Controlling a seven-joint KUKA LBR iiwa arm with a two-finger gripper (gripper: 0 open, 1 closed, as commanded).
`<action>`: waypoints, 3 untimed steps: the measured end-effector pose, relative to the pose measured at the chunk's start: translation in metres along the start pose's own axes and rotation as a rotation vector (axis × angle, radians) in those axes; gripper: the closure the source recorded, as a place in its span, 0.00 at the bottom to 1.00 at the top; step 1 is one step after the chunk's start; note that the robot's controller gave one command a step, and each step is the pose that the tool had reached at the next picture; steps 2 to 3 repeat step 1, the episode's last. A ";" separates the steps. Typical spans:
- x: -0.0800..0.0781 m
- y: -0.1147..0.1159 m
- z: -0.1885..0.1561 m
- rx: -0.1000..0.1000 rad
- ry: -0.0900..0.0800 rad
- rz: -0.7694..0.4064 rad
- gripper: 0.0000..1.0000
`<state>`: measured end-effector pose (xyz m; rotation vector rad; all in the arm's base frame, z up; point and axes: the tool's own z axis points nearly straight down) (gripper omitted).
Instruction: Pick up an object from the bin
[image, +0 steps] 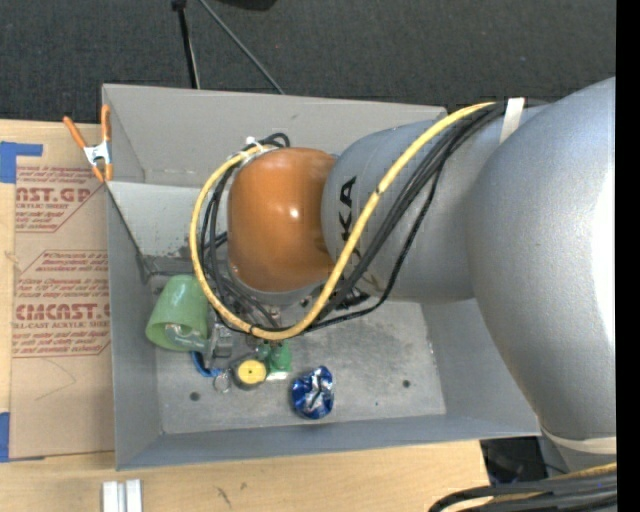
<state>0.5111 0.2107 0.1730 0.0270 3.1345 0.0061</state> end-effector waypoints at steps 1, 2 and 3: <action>-0.046 0.022 -0.149 0.000 -0.004 -0.201 1.00; -0.046 0.022 -0.149 0.000 -0.004 -0.201 1.00; -0.046 0.022 -0.149 0.000 -0.004 -0.201 1.00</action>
Offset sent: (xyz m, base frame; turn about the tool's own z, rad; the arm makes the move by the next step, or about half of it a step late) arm 0.0433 0.0197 0.1447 -0.1997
